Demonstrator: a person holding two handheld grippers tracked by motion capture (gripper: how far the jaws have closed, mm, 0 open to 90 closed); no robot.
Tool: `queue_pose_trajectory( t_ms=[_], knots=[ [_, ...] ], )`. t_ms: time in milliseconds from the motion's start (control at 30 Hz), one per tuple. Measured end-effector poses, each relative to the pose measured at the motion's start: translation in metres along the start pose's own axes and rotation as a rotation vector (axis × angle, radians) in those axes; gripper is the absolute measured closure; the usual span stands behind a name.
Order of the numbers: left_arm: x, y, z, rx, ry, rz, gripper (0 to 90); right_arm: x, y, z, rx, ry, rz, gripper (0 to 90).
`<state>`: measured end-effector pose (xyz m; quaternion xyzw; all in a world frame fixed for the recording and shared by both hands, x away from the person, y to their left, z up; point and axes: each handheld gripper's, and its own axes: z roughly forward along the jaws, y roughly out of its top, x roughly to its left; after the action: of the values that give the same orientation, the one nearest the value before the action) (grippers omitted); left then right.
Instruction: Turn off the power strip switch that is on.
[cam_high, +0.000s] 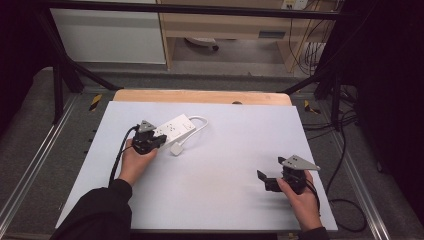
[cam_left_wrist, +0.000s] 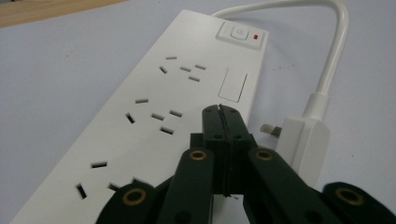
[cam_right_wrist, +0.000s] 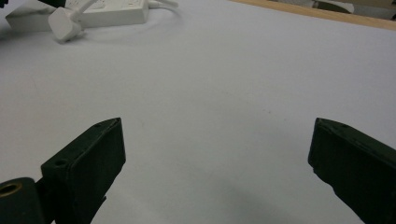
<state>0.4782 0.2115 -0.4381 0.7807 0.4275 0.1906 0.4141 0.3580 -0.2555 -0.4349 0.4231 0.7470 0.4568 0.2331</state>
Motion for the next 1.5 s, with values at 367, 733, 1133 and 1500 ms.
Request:
queue_pose_trajectory(
  t_ms=[367,733,1133,1500],
  knots=[
    [-0.002,-0.001,-0.001,-0.006,0.009,-0.004,90.0,0.000,0.000,0.000,-0.002,-0.001,0.000,4.4],
    [-0.002,-0.004,-0.003,-0.001,0.031,0.004,90.0,0.000,0.000,0.000,-0.002,-0.001,-0.001,4.3],
    [-0.001,-0.006,-0.002,-0.030,0.004,0.018,90.0,0.000,0.000,0.000,-0.001,0.000,-0.006,4.3],
    [-0.002,0.001,-0.011,-0.078,0.002,-0.007,90.0,0.000,0.000,0.000,-0.003,0.001,-0.003,4.3]
  ],
)
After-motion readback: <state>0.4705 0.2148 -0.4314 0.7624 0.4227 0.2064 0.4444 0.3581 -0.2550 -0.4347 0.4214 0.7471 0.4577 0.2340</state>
